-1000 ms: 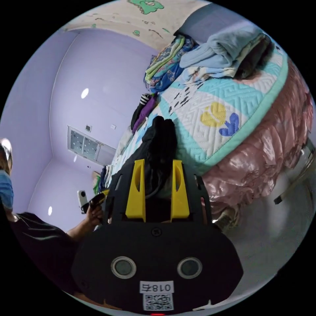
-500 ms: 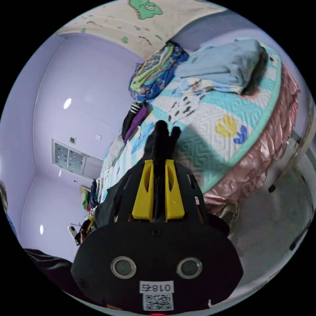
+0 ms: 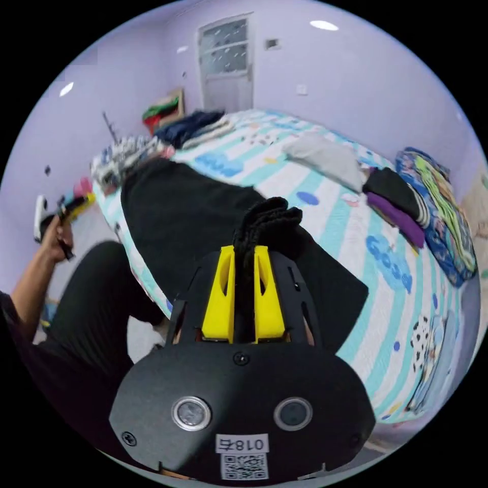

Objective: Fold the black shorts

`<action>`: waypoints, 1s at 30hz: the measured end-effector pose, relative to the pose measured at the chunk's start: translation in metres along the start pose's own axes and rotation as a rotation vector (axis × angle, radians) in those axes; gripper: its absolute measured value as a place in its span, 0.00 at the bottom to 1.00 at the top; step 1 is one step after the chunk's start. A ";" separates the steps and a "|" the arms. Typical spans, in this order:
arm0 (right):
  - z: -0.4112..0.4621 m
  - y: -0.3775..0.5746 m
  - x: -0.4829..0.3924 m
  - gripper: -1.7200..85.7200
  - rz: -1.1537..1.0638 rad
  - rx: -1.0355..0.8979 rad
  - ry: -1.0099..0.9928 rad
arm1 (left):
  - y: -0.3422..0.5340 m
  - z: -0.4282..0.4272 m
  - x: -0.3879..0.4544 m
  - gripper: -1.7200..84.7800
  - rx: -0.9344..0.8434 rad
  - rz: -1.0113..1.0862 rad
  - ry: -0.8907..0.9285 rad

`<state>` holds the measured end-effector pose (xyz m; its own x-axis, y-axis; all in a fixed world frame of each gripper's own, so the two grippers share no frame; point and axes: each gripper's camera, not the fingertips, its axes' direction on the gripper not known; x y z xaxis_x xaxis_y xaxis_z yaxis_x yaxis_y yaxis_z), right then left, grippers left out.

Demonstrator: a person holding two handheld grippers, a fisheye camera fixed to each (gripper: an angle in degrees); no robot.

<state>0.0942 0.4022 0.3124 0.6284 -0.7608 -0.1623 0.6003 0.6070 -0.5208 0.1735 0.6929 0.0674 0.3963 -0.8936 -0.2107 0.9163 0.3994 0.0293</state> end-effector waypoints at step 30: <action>-0.033 -0.023 -0.062 0.10 0.121 0.126 -0.205 | 0.010 0.109 -0.221 0.23 -0.065 -0.281 -0.039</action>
<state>0.0249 0.4282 0.3068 0.7788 -0.6261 -0.0373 0.5632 0.7243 -0.3978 0.1011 0.8724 0.2208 0.1304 -0.9778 -0.1639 0.9853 0.1462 -0.0882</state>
